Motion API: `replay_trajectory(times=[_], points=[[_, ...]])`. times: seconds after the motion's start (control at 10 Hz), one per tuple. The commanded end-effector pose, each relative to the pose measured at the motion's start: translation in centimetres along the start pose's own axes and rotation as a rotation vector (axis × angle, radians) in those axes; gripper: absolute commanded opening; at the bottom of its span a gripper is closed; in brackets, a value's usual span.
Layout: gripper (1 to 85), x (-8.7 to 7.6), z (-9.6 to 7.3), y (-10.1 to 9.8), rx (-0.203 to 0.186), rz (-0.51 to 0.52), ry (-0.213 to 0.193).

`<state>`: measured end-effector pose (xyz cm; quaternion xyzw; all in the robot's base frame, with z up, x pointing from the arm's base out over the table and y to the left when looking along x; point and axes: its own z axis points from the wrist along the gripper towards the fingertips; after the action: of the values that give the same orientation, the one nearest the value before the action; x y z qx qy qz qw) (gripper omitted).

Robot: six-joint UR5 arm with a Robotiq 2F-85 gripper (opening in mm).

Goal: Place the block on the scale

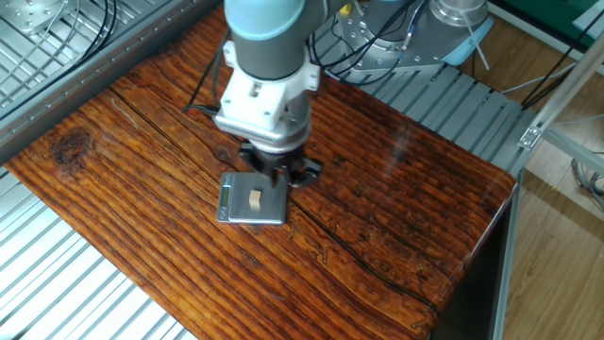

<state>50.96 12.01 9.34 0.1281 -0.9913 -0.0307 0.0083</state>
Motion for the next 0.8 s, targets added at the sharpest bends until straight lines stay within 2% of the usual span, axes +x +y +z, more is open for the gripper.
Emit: replay_trajectory(times=[0.0, 0.2, 0.4, 0.7], points=[[24.7, 0.3, -0.5, 3.9, -0.05, 0.089, 0.021], [19.3, 0.9, -0.8, 5.4, -0.053, 0.128, 0.031], [16.7, 0.7, -0.5, 5.9, -0.053, 0.134, 0.031], [14.0, 0.4, -0.2, 5.9, -0.051, 0.13, 0.029]])
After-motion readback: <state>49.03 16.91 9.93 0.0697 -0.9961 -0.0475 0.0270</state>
